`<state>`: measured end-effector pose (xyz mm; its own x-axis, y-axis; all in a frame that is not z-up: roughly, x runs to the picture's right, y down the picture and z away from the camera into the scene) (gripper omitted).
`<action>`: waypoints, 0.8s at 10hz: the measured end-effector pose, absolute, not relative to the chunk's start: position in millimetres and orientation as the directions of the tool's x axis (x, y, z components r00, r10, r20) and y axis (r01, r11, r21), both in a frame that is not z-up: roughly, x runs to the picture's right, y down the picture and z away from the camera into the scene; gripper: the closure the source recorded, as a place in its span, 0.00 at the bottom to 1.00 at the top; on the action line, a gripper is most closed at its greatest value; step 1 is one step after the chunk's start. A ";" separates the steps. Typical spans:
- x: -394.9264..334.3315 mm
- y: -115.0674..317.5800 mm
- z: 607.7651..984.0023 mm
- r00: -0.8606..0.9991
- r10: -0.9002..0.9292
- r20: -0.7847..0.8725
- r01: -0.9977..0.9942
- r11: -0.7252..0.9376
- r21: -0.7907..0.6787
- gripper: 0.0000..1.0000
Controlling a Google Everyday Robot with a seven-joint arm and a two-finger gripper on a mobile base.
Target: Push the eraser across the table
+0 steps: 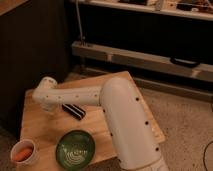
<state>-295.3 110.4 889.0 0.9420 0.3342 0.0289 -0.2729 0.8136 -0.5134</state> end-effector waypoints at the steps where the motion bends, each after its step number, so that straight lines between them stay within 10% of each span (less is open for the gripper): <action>1: -288.3 106.0 893.7 0.940 0.341 0.021 -0.282 0.810 -0.514 0.85; 8: -258.2 99.6 904.6 0.932 0.359 -0.054 -0.337 0.798 -0.499 0.85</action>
<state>-258.2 99.6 904.6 0.9317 0.3592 -0.0541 -0.3368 0.7983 -0.4993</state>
